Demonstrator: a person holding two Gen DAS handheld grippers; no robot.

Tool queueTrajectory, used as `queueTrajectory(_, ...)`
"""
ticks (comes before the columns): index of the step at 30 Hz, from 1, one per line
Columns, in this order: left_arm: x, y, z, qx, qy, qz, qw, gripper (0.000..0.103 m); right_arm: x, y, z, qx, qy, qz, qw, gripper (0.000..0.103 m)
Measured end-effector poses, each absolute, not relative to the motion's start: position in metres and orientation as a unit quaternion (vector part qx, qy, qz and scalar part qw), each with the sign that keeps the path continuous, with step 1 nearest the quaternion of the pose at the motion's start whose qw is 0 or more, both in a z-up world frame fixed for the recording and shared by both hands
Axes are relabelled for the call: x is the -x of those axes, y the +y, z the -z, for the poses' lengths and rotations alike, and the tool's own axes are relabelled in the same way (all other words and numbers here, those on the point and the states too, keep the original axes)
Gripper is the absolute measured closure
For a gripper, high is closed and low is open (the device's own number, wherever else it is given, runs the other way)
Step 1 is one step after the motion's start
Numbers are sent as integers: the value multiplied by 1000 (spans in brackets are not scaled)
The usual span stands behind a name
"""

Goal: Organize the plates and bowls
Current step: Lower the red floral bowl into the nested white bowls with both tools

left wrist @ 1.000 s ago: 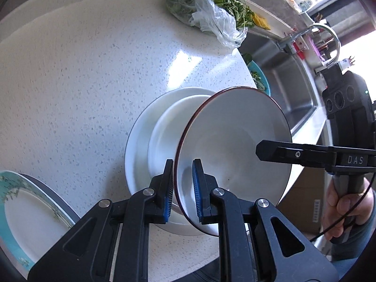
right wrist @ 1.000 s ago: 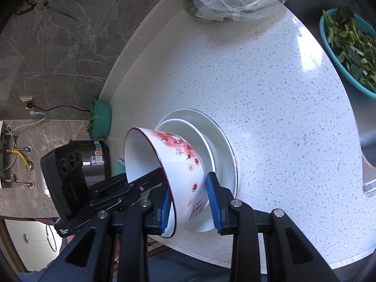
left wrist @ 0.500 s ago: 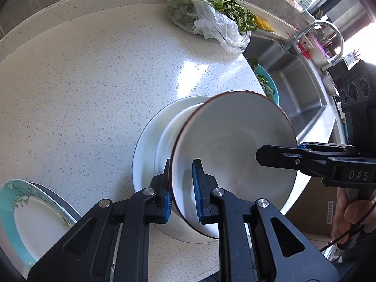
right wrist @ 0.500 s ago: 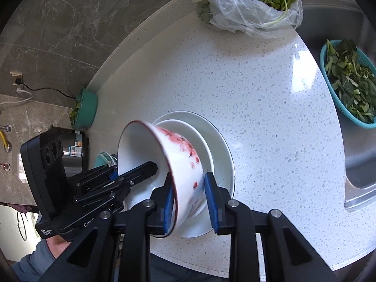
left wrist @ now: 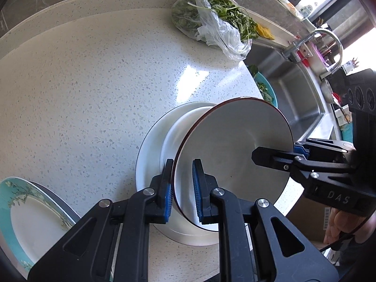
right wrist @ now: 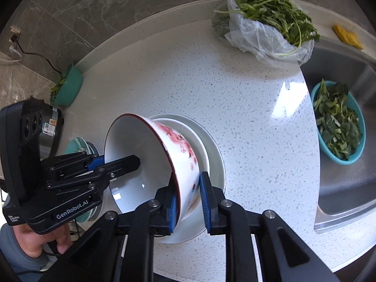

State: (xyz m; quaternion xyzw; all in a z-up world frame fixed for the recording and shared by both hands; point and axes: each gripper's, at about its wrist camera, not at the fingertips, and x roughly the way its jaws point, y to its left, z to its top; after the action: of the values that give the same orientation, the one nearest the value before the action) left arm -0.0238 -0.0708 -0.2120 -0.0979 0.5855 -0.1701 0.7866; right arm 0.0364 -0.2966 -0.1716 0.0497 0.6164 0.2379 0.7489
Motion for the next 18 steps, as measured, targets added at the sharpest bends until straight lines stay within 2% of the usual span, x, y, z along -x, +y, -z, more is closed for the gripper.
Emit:
queueTrajectory(6,24,-68,213,108,584,169,786,89,-40,-311,178,-123,630,-241,728,80)
queueTrajectory(15,21,-69,212,102,583,162,790,89,-39,-304,167,-76,620,-245,742,79)
queueTrajectory(16,20,-70,212,102,582,161,790,89,-40,-304,168,-74,620,-246,742,79)
queueTrajectory(18,19,-70,213,104,583,161,790,89,-41,-304,170,-72,621,-245,741,87)
